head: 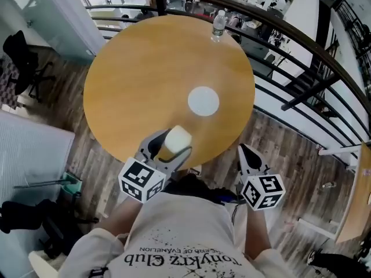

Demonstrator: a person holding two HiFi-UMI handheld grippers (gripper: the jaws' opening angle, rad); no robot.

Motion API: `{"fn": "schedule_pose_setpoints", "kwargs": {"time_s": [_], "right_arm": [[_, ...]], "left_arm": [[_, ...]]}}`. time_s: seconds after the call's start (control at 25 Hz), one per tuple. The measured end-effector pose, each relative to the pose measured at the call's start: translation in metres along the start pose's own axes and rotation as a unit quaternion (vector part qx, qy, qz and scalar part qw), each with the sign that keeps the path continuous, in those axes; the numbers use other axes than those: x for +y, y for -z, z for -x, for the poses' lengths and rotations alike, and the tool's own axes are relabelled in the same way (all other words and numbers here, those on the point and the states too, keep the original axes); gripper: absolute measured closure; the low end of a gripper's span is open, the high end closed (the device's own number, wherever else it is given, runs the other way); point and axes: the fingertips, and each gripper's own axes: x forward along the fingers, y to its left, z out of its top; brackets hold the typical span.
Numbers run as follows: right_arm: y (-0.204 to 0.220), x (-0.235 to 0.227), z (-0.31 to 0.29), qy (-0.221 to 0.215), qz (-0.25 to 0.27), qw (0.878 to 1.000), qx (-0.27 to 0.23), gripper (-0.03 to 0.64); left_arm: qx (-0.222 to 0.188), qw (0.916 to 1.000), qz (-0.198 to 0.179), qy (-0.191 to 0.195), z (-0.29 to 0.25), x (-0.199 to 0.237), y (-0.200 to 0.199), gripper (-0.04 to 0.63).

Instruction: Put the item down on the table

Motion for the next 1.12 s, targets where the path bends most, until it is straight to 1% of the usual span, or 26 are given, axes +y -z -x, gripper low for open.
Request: {"fn": "schedule_pose_setpoints", "kwargs": {"time_s": [0.16,0.36,0.52,0.88,1.12], "right_arm": [[-0.006,0.003,-0.020,-0.005,-0.004,1.000,0.004,0.592],[-0.019,0.014,-0.036,0.001,-0.007,1.000,0.001,0.592],[-0.024,0.006,-0.046,0.010,-0.013,1.000,0.002,0.592],[-0.010,-0.007,-0.069,0.019,-0.023,0.999,0.019,0.592],[-0.009,-0.027,-0.087,0.024,-0.018,0.999,0.022,0.592]], "left_arm": [[0.007,0.9999,0.005,-0.010,0.000,0.021,-0.002,0.268],[0.015,0.9999,0.002,-0.008,0.003,0.047,-0.008,0.269],[0.027,0.9996,-0.004,0.001,-0.013,0.060,-0.011,0.268],[0.050,0.9984,-0.009,0.023,-0.048,0.075,-0.008,0.269],[0.054,0.9978,-0.022,0.030,-0.082,0.087,-0.009,0.268]]}}
